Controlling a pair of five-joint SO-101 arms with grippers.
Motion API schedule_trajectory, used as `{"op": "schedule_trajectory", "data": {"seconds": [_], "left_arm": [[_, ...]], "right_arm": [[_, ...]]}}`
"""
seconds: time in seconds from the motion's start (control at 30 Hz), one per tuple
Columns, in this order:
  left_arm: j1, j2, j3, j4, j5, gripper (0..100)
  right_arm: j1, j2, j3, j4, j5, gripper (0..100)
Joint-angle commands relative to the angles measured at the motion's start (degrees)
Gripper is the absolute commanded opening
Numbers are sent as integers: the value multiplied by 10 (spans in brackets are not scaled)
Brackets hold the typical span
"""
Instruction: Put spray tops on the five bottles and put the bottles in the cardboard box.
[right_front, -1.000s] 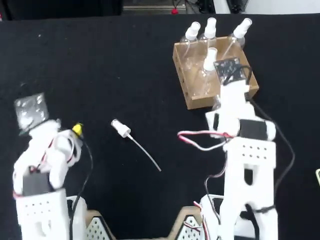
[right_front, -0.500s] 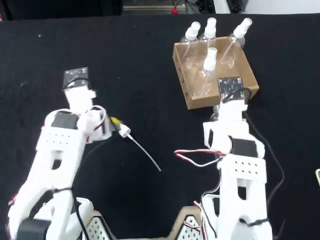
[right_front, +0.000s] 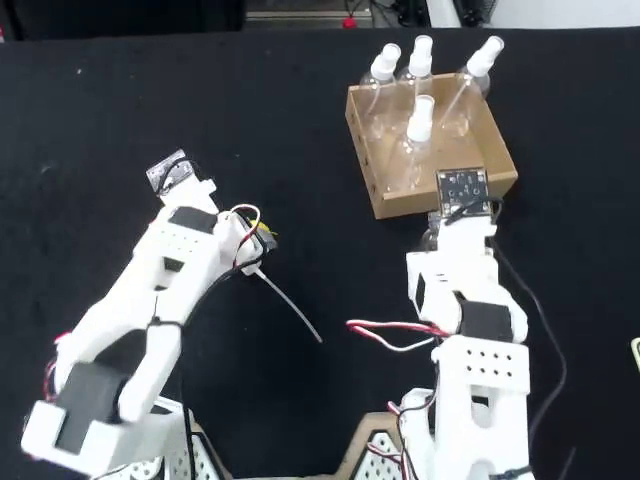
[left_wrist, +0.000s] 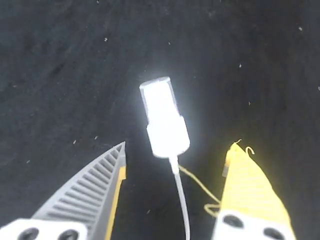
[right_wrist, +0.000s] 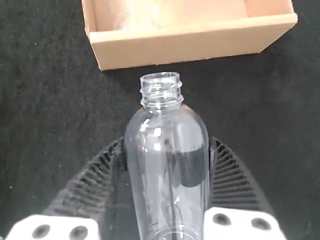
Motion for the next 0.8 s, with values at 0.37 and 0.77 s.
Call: {"op": "schedule_trajectory", "data": {"seconds": [0.37, 0.77], "left_arm": [[-21, 129, -94, -18, 8, 260], [-71, 122, -133, 36, -83, 30]], "right_arm": [[6, -41, 5, -14, -2, 170], [5, -41, 11, -13, -3, 170]]}}
